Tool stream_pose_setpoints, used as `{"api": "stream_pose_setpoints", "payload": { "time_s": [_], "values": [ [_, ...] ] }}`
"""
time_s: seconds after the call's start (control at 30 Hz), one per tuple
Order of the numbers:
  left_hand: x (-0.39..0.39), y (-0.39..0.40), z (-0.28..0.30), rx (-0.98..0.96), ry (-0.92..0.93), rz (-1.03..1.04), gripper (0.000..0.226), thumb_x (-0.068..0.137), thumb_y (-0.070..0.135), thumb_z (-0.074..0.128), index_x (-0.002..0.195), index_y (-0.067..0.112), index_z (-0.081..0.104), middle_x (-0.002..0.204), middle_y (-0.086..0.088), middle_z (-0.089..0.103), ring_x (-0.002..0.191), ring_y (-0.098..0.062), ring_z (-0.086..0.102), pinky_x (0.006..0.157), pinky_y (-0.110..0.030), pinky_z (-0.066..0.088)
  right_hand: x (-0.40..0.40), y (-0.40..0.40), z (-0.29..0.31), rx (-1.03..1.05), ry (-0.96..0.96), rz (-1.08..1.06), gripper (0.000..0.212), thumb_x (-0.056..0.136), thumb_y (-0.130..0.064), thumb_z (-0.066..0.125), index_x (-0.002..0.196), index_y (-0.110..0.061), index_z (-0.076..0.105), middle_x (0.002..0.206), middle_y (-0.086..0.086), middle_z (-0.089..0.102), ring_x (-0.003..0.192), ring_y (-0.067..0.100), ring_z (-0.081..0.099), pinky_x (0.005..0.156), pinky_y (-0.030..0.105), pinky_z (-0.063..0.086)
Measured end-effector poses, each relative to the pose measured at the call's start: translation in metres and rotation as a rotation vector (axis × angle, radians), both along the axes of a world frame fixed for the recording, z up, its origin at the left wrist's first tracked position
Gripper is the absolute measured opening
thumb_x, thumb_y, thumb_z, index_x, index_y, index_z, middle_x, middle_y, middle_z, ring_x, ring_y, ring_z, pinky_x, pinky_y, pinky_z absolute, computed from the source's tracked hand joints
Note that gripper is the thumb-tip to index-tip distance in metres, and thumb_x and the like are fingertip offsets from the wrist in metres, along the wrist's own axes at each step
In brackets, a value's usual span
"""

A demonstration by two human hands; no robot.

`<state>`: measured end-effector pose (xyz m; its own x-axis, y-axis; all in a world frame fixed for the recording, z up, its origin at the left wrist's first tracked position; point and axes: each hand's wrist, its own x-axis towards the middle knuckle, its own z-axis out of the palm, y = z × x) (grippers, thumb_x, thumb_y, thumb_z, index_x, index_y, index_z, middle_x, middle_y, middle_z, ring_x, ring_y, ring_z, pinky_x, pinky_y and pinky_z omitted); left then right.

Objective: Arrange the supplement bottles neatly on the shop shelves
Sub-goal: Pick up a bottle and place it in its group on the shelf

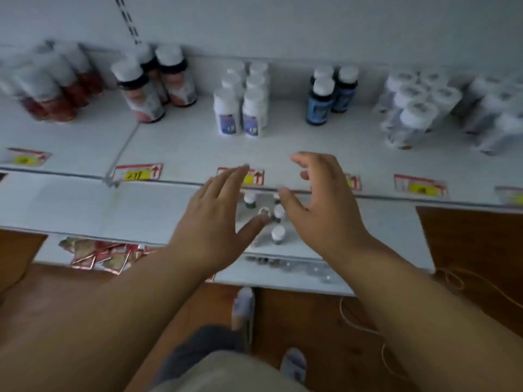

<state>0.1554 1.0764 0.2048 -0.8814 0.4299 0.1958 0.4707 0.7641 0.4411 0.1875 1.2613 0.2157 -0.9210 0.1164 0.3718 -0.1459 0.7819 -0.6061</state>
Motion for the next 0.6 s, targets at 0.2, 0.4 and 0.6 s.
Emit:
{"api": "stream_pose_setpoints", "payload": {
  "time_s": [0.2,0.4,0.6],
  "values": [
    [0.072,-0.105,-0.028,-0.108,-0.169,0.094,0.081,0.089,0.06,0.049,0.155,0.029,0.013,0.159,0.007,0.024,0.145,-0.015,0.02,0.116,-0.03,0.015,0.061,-0.101,-0.033,-0.148,-0.322,0.109,0.043,0.093,-0.037,0.062,0.13,-0.04,0.04,0.108,-0.016,0.057,0.097,0.002,0.053,0.084,0.029,0.051],
    [0.066,-0.194,-0.028,-0.125,-0.083,0.023,0.081,0.09,0.055,0.057,0.155,0.025,0.018,0.158,0.003,0.029,0.144,-0.018,0.027,0.111,-0.028,0.013,0.057,-0.194,-0.033,-0.152,-0.234,0.078,0.042,0.092,-0.036,0.064,0.13,-0.036,0.044,0.114,-0.015,0.055,0.099,0.002,0.053,0.086,0.031,0.052],
    [0.026,-0.307,-0.054,-0.186,-0.115,-0.07,0.08,0.09,0.055,0.055,0.155,0.024,0.018,0.157,0.002,0.031,0.144,-0.021,0.028,0.114,-0.034,0.02,0.029,-0.303,-0.072,-0.141,-0.33,-0.003,0.049,0.091,-0.034,0.067,0.133,-0.036,0.043,0.131,-0.015,0.044,0.112,-0.001,0.046,0.094,0.025,0.045]
  ]
}}
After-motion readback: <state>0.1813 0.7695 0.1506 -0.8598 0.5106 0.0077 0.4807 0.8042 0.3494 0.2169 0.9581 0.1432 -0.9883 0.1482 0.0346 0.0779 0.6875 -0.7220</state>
